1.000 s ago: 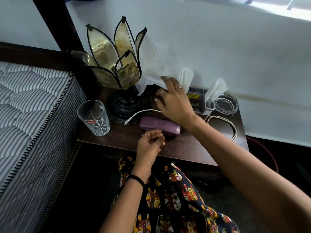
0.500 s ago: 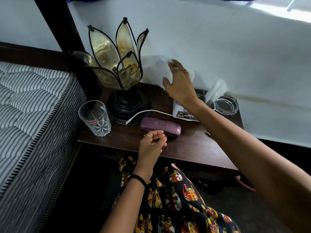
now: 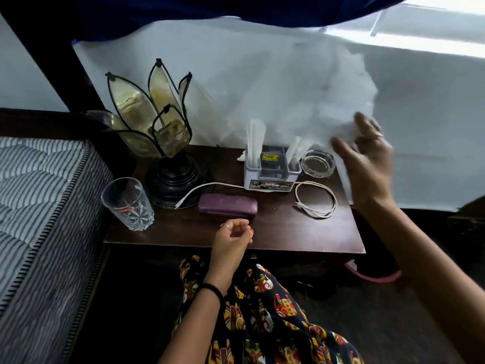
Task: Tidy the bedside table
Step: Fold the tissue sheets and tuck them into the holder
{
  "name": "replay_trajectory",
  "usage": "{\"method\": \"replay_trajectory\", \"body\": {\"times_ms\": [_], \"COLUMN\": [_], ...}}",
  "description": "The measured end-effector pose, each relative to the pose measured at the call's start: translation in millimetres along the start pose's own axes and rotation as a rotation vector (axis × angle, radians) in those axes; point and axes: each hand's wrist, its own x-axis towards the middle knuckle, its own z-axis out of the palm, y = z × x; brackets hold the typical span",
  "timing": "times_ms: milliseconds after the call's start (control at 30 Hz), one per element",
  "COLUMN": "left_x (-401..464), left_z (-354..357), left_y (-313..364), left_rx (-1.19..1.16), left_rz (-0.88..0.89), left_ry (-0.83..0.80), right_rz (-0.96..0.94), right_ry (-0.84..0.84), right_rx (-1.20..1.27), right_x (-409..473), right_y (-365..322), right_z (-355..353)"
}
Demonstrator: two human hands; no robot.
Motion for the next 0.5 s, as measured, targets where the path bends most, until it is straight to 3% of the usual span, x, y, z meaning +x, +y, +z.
{"method": "replay_trajectory", "body": {"times_ms": [233, 500], "left_x": [-2.3, 4.9], "left_z": [29.6, 67.4], "left_y": [-6.8, -16.2], "left_rx": [0.054, 0.205], "left_rz": [-0.008, -0.002], "left_ry": [-0.038, -0.013], "right_rz": [0.28, 0.79], "right_ry": [0.413, 0.677], "right_rx": [0.086, 0.109], "right_x": [-22.1, -54.2], "right_y": [69.6, 171.0], "right_z": [-136.6, -179.9]}}
